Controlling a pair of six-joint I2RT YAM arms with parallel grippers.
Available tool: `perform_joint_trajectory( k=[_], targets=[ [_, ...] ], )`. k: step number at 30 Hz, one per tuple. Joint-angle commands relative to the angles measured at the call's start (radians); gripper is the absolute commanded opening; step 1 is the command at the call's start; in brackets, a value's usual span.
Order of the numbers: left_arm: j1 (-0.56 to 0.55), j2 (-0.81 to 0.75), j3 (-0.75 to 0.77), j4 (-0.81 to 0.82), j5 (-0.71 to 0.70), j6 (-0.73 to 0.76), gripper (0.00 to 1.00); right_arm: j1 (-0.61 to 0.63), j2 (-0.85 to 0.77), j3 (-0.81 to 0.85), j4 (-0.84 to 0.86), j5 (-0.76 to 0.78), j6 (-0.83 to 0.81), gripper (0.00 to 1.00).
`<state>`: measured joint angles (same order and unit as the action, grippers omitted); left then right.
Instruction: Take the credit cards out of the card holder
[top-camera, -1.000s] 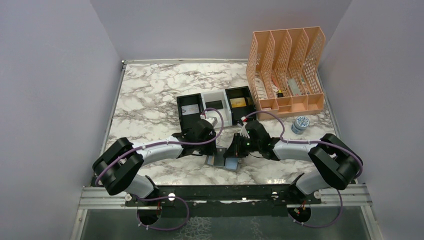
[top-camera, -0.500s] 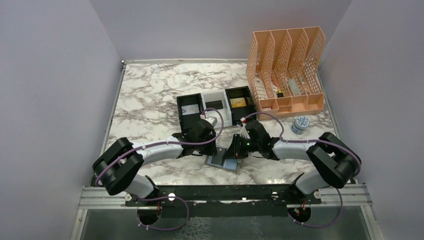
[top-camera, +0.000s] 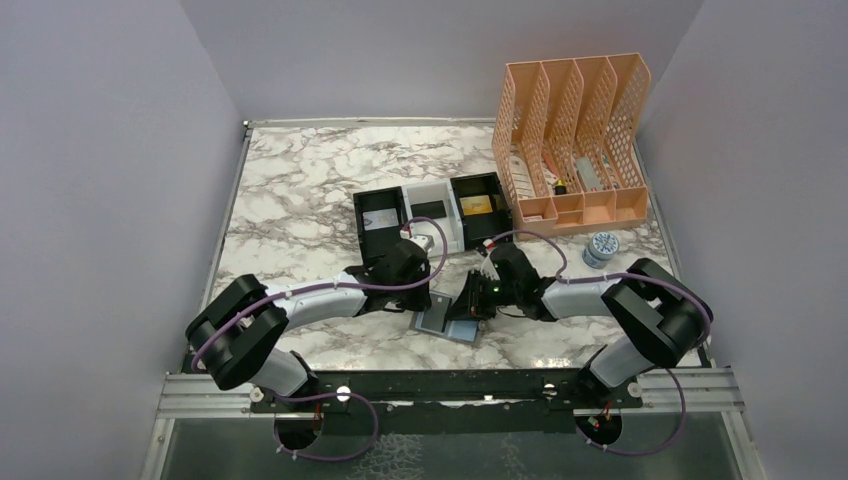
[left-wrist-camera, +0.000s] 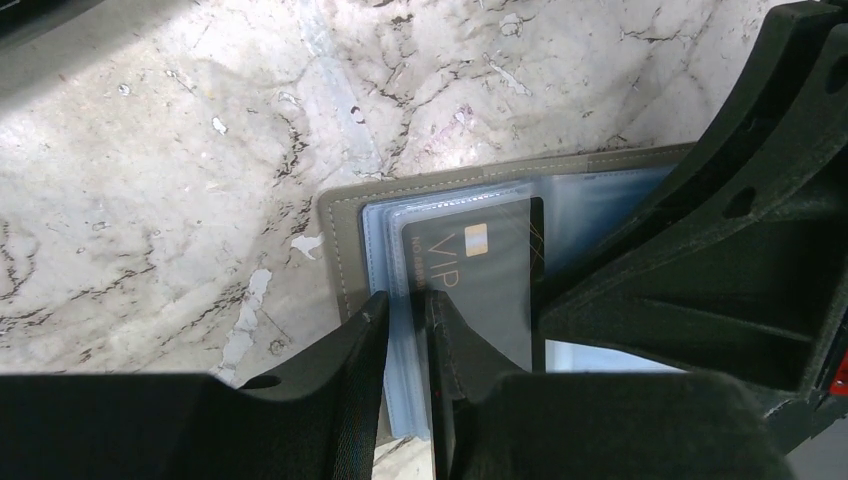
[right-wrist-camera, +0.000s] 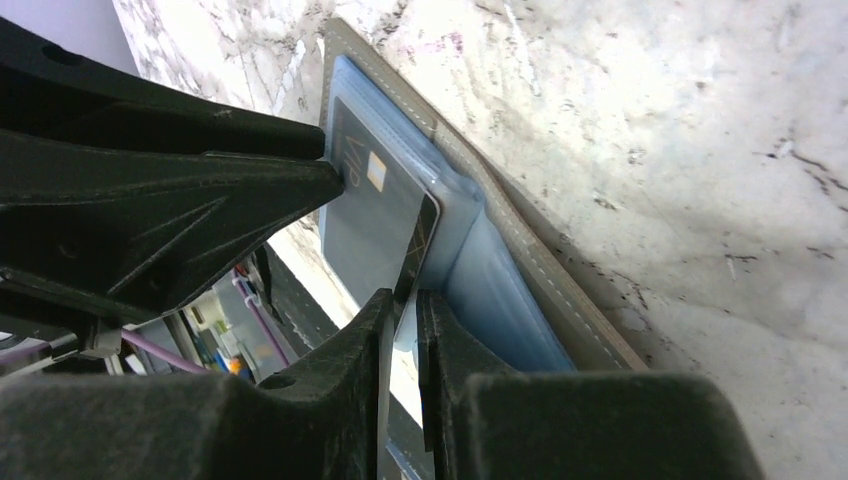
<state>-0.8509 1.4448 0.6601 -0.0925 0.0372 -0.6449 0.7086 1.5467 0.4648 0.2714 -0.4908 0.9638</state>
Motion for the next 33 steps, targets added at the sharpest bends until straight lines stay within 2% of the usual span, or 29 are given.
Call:
perform_joint_trajectory(
  k=[1,5,10,13,21,24,28,33],
  targets=[
    [-0.009,0.018,-0.014,-0.054,-0.026,0.016,0.23,-0.008,0.027,-0.035,0.047,0.038,0.055,0.17],
    [-0.011,0.021,-0.015,-0.054,-0.02,0.017,0.23,-0.009,0.044,-0.036,0.065,0.038,0.061,0.17],
    [-0.016,0.008,-0.008,-0.052,-0.002,0.029,0.27,-0.01,0.046,-0.047,0.127,0.013,0.072,0.13],
    [-0.019,-0.004,-0.005,-0.044,0.017,0.042,0.31,-0.01,0.053,-0.031,0.112,0.008,0.07,0.14],
    [-0.036,0.007,-0.002,-0.024,0.077,0.072,0.34,-0.01,0.081,-0.019,0.109,0.014,0.085,0.19],
    [-0.046,0.018,-0.004,-0.027,0.073,0.073,0.29,-0.01,0.084,-0.016,0.107,0.022,0.083,0.19],
    [-0.056,0.03,-0.005,-0.035,0.058,0.07,0.21,-0.009,0.079,-0.005,0.089,0.029,0.063,0.08],
    [-0.057,0.049,-0.003,-0.072,-0.01,0.052,0.16,-0.011,0.002,0.003,-0.018,0.094,0.001,0.01]
  ],
)
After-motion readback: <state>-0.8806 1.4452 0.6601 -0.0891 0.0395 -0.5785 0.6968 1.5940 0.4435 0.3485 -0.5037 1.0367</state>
